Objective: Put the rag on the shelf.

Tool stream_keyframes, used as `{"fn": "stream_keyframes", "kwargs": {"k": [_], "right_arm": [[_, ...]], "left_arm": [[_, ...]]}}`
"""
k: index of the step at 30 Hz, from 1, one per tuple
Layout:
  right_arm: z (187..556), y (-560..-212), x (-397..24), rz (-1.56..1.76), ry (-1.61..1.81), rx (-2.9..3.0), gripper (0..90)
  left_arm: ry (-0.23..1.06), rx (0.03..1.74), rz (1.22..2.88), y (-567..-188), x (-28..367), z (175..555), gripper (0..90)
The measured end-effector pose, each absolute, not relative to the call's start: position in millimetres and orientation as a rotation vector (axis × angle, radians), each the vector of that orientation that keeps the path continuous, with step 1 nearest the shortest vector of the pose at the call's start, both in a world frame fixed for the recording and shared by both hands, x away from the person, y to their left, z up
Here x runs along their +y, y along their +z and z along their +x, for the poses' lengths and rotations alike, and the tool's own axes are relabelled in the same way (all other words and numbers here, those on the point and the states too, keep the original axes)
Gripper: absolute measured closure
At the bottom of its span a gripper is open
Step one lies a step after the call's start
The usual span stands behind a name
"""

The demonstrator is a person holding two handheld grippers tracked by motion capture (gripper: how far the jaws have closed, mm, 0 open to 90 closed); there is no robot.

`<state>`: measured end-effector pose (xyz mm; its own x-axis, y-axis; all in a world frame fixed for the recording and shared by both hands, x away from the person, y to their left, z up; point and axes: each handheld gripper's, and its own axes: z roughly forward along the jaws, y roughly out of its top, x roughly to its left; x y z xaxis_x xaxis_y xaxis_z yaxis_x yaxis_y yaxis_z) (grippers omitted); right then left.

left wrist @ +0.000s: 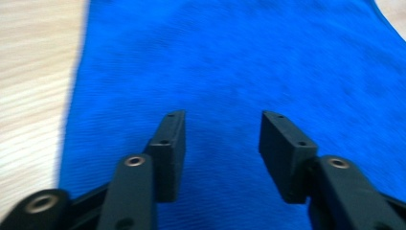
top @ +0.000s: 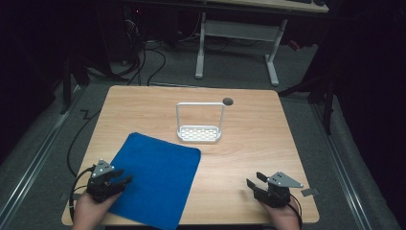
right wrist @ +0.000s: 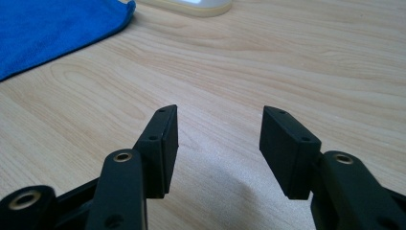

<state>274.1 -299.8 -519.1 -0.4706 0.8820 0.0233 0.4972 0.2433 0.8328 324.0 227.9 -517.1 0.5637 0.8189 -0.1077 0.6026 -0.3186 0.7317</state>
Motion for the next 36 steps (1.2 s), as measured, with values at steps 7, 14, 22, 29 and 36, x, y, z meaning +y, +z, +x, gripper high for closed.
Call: {"fn": "stream_keyframes", "kwargs": {"k": [7,14,22,29,36], "right_arm": [[272.2,-515.4,-299.6,1.230,1.121,2.069,67.3],[272.3,-515.0,-293.2,1.172,1.096,2.122,79.2],[274.7,-516.8,-286.1,1.158,1.100,2.158,81.0],[282.7,-518.6,-261.8,1.125,1.150,2.223,80.9],[293.3,-516.8,-210.1,0.975,1.180,2.334,84.2]], "left_arm": [[0.244,1.063,2.160,-522.4,206.6,320.0,77.5],[0.244,0.958,2.216,-522.3,181.8,310.0,87.3],[0.228,0.809,2.273,-521.5,139.9,297.8,87.8],[0.297,0.888,2.174,-510.4,166.5,307.5,83.9],[0.351,1.039,2.141,-516.2,207.0,318.9,86.3]]}}
